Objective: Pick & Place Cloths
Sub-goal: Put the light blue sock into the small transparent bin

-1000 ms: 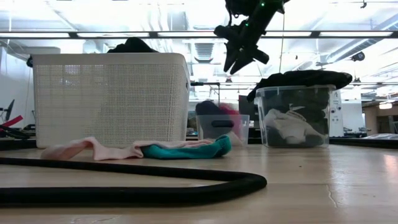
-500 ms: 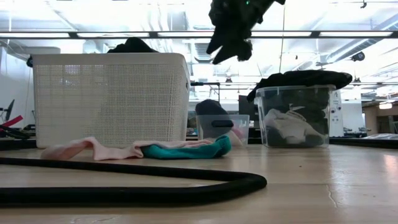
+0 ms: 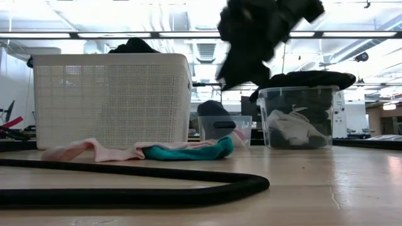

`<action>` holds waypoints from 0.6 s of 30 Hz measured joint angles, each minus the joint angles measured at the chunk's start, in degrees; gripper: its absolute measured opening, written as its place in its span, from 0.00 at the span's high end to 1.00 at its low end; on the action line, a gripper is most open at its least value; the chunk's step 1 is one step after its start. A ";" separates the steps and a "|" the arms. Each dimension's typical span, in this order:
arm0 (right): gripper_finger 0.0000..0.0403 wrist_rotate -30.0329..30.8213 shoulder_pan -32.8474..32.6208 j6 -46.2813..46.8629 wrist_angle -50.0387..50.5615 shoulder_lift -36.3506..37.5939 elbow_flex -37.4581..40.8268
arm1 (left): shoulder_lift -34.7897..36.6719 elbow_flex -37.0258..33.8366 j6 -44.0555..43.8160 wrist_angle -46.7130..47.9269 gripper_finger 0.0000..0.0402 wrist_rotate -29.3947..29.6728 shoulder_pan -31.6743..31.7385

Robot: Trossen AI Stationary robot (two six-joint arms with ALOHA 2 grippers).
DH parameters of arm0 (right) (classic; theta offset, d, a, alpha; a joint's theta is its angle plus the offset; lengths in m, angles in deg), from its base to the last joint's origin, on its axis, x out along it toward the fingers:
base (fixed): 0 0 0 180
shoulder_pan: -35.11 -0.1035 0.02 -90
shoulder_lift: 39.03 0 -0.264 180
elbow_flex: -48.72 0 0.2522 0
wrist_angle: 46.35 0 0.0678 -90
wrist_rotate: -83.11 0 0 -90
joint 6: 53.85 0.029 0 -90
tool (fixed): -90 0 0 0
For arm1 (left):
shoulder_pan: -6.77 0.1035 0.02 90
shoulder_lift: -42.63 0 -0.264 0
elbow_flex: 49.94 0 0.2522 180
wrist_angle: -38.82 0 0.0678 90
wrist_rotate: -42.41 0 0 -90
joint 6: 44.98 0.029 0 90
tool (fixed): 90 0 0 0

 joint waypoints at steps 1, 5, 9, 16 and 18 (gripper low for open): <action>0.60 0.04 -0.50 0.44 0.00 0.00 1.45 | 0.00 0.00 0.00 0.03 0.60 -0.02 0.00; 0.59 1.36 -1.32 3.61 -1.60 -0.02 5.77 | 0.00 0.00 0.45 0.06 0.60 0.00 0.02; 0.52 2.31 -1.30 4.86 -5.71 -0.02 8.37 | 0.00 0.00 0.70 0.12 0.60 0.02 0.02; 0.34 2.72 -1.76 7.23 -9.45 -5.58 8.50 | 0.00 0.00 0.63 0.99 0.60 0.13 0.04; 0.30 1.99 -2.04 7.28 -8.75 -8.02 7.29 | 0.00 0.00 -0.11 1.22 0.60 0.13 0.06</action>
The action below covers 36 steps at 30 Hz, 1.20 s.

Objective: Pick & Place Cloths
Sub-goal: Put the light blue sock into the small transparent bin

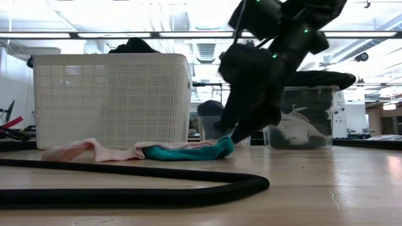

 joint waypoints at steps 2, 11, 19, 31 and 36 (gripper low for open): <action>0.27 -0.34 -0.02 2.10 0.01 -1.93 -1.61 | 0.00 0.00 -1.41 0.19 0.60 0.00 0.03; 0.35 -1.57 0.00 2.58 8.43 -10.38 -10.98 | 0.00 0.00 -2.38 0.56 0.60 0.00 0.01; 0.83 -3.26 -0.85 -2.99 20.55 -11.98 -20.60 | 0.00 0.00 -1.96 1.66 0.60 0.00 0.01; 0.97 7.81 -0.86 -7.95 35.90 2.46 -31.42 | 0.00 -0.04 -0.63 1.91 0.60 0.00 0.01; 0.97 22.14 1.12 -8.32 42.27 7.26 -33.86 | 0.00 -0.04 -0.21 2.04 0.60 0.01 0.01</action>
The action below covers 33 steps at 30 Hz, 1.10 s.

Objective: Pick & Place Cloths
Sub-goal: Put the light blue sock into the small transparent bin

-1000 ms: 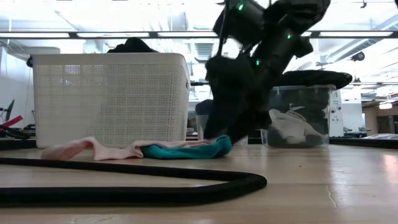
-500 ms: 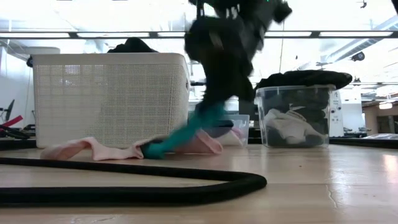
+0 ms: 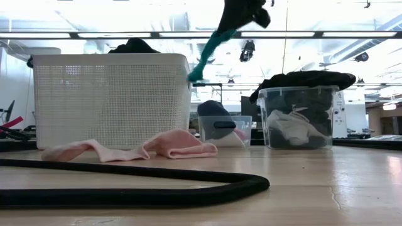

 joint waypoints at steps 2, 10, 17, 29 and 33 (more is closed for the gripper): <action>0.97 1.43 2.13 -0.42 -0.37 1.77 -0.43 | 0.00 0.00 0.00 0.03 0.60 0.00 0.00; 0.96 0.76 13.40 -1.26 -0.25 3.38 -0.35 | 0.00 0.00 -0.66 0.07 0.60 0.01 0.07; 0.96 -2.50 21.63 -2.76 -0.42 1.09 -0.27 | 0.00 0.00 -1.66 0.27 0.60 0.01 0.07; 0.66 -9.65 24.08 2.31 -0.10 -4.61 0.05 | 0.00 0.00 -3.50 0.78 0.60 0.01 0.09; 0.51 -10.27 23.37 3.35 -0.02 -4.33 0.14 | 0.00 0.00 -3.47 0.92 0.60 0.04 0.13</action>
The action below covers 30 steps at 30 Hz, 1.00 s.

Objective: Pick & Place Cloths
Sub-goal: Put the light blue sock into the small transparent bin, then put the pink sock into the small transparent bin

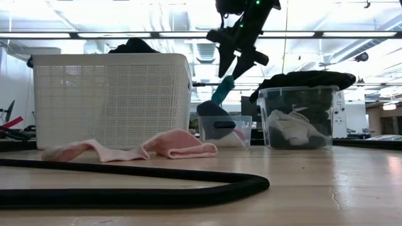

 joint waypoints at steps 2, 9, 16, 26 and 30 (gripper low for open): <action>0.45 -0.41 -1.00 0.26 0.60 0.69 0.00 | 0.00 0.00 0.15 0.19 0.60 0.01 0.00; 0.33 2.42 -4.99 2.62 3.04 2.46 0.00 | 0.00 0.00 0.19 0.23 0.60 0.01 -0.02; 0.29 -6.75 -11.84 -4.76 -4.87 2.31 0.35 | 0.00 0.00 0.95 0.23 0.60 0.03 -0.02; 0.28 -7.74 -21.76 -10.43 -12.73 -4.35 0.80 | 0.00 -0.02 2.20 -0.45 0.60 1.22 -0.02; 0.31 -7.92 -22.84 -7.49 -14.04 -9.72 0.86 | 0.00 -0.04 2.20 -0.49 0.60 1.28 -0.07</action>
